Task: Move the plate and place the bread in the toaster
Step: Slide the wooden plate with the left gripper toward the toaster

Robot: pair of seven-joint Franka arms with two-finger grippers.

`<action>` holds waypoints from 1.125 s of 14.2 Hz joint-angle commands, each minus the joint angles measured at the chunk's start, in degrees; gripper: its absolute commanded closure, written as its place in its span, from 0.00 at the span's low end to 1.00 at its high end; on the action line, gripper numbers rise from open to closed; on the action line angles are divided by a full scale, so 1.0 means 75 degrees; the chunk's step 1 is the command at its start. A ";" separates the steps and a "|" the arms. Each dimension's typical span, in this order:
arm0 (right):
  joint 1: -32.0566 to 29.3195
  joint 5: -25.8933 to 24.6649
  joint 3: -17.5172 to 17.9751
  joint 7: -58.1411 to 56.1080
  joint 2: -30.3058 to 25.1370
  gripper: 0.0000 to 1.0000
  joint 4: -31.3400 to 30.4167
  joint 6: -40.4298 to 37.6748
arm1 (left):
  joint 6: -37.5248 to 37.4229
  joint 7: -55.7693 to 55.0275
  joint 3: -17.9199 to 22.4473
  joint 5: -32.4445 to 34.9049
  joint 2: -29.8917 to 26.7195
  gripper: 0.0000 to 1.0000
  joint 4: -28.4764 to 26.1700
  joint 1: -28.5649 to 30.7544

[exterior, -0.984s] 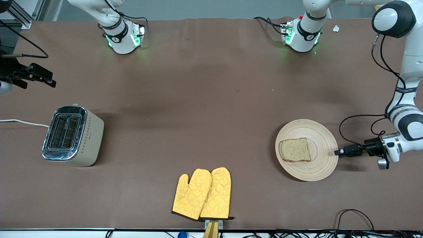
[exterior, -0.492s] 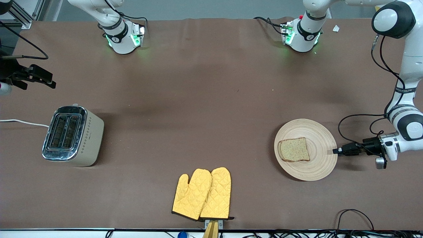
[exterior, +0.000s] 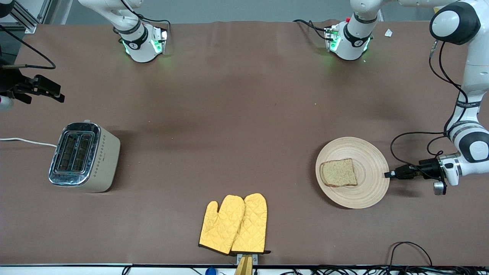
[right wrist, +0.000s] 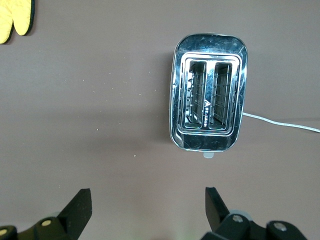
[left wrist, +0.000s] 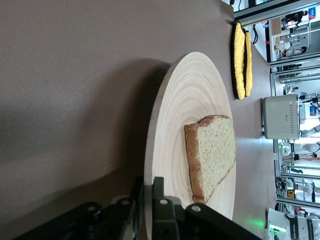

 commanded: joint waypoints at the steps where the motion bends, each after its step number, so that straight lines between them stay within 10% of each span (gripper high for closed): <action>1: -0.0045 0.0068 0.0007 0.0014 -0.0039 0.00 -0.0048 -0.0008 | -0.0302 0.0188 -0.0063 -0.0031 0.0032 0.98 0.0126 0.0047; 16: -0.0361 0.0056 -0.0016 -0.0631 0.0113 0.00 -0.0071 -0.0067 | -0.0913 -0.0606 -0.1972 -0.0136 -0.0484 1.00 -0.0132 -0.0935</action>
